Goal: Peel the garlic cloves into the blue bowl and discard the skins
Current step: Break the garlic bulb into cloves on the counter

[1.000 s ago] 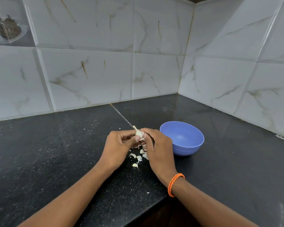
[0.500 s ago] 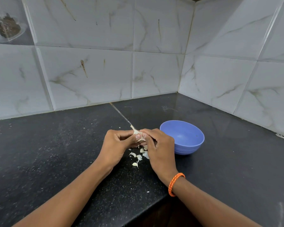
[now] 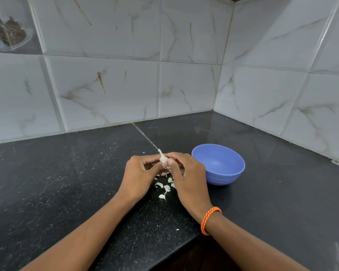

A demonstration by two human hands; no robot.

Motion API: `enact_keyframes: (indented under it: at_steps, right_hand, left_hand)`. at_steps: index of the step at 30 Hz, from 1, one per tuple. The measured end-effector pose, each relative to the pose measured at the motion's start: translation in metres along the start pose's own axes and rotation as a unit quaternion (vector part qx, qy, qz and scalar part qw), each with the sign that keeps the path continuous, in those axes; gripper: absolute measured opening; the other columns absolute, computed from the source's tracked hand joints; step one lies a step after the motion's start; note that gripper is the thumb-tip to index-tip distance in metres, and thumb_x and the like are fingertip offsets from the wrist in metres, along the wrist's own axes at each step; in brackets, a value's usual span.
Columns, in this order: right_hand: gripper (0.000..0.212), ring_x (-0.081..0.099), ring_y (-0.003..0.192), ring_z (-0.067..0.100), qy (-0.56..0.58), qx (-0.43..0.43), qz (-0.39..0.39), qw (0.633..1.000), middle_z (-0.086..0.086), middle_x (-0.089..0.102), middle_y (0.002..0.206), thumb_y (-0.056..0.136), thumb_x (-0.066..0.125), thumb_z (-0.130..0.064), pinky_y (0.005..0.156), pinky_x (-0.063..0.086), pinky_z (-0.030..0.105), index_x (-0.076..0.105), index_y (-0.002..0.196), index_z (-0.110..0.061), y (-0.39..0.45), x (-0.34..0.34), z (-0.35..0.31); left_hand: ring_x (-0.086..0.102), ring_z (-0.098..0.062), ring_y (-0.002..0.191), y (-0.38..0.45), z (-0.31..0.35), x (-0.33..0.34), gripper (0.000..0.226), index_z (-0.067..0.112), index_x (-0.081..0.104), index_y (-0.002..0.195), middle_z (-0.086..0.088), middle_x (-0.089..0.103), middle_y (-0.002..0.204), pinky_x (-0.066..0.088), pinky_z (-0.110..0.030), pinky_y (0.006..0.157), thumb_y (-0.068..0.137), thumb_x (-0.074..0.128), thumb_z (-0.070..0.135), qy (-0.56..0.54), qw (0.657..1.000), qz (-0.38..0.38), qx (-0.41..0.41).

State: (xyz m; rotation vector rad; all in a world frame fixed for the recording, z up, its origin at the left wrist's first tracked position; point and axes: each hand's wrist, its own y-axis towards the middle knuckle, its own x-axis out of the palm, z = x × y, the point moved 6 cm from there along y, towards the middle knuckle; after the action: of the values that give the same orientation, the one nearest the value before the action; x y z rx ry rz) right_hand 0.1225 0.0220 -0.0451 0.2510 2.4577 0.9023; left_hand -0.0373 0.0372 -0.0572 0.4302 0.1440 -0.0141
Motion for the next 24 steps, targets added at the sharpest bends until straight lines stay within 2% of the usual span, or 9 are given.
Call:
enact_keyframes:
  at_steps: [4, 10, 13, 16, 20, 22, 24]
  right_hand:
    - [0.018, 0.066, 0.099, 0.005, -0.02, -0.014, -0.006, 1.0, -0.01, 0.071, 0.105, 0.107, 0.064, -0.017, 0.082, 0.05, 0.013, 0.076, 0.116, -0.027, 0.001, 0.001, 0.001]
    - [0.018, 0.064, 0.098, 0.006, -0.047, -0.023, -0.011, 0.999, -0.009, 0.068, 0.106, 0.11, 0.059, -0.018, 0.083, 0.047, 0.01, 0.074, 0.118, -0.024, 0.0, 0.002, -0.003]
    - [0.018, 0.061, 0.093, 0.006, -0.059, -0.024, -0.004, 0.998, -0.008, 0.066, 0.103, 0.11, 0.057, -0.016, 0.08, 0.043, 0.009, 0.073, 0.114, -0.023, 0.0, 0.002, -0.003]
    - [0.015, 0.063, 0.09, 0.009, -0.057, -0.018, -0.003, 0.998, -0.008, 0.067, 0.1, 0.108, 0.061, -0.014, 0.078, 0.048, 0.017, 0.074, 0.11, -0.022, 0.001, 0.002, 0.001]
    - [0.022, 0.07, 0.094, 0.007, -0.029, 0.009, -0.031, 0.999, -0.01, 0.073, 0.107, 0.102, 0.072, -0.019, 0.08, 0.061, 0.03, 0.074, 0.123, -0.024, 0.001, 0.006, 0.008]
    - [0.022, 0.072, 0.09, 0.008, -0.006, 0.02, -0.018, 1.0, -0.01, 0.075, 0.108, 0.106, 0.067, -0.024, 0.076, 0.064, 0.038, 0.074, 0.127, -0.024, 0.0, 0.005, 0.01]
    - [0.023, 0.072, 0.085, 0.01, 0.014, 0.018, -0.019, 1.0, -0.012, 0.075, 0.107, 0.11, 0.06, -0.03, 0.073, 0.064, 0.04, 0.074, 0.128, -0.026, 0.0, 0.005, 0.009]
  left_hand:
    - [0.08, -0.017, 0.102, 0.001, 0.002, -0.002, 0.017, 0.021, 0.085, 0.114, 0.003, 0.084, 0.103, 0.062, -0.048, 0.101, 0.1, 0.076, 0.019, 0.013, 1.0, 0.001, 0.001]
    - [0.078, -0.015, 0.097, 0.002, 0.002, 0.001, 0.02, 0.024, 0.084, 0.112, 0.008, 0.083, 0.1, 0.061, -0.051, 0.097, 0.107, 0.067, 0.015, 0.064, 0.998, 0.002, 0.017]
    - [0.079, -0.019, 0.094, 0.003, -0.003, -0.001, 0.021, 0.023, 0.082, 0.113, 0.003, 0.083, 0.1, 0.061, -0.053, 0.098, 0.108, 0.064, 0.015, 0.035, 0.999, 0.03, -0.01]
    - [0.079, -0.018, 0.09, 0.004, -0.006, -0.01, 0.016, 0.024, 0.082, 0.113, 0.001, 0.082, 0.095, 0.061, -0.052, 0.098, 0.107, 0.067, 0.019, 0.022, 0.998, 0.062, -0.023]
    - [0.078, -0.02, 0.096, 0.002, -0.006, -0.011, 0.02, 0.028, 0.084, 0.113, 0.005, 0.079, 0.111, 0.063, -0.052, 0.096, 0.102, 0.074, 0.015, 0.014, 0.997, 0.069, -0.025]
    - [0.078, -0.023, 0.094, 0.002, -0.005, -0.01, 0.022, 0.027, 0.085, 0.114, 0.004, 0.079, 0.113, 0.065, -0.051, 0.091, 0.102, 0.074, 0.011, 0.009, 0.998, 0.064, -0.023]
    - [0.079, -0.026, 0.096, 0.002, -0.004, -0.008, 0.022, 0.022, 0.084, 0.114, 0.0, 0.081, 0.112, 0.067, -0.042, 0.087, 0.1, 0.075, 0.008, -0.024, 0.998, 0.052, -0.025]
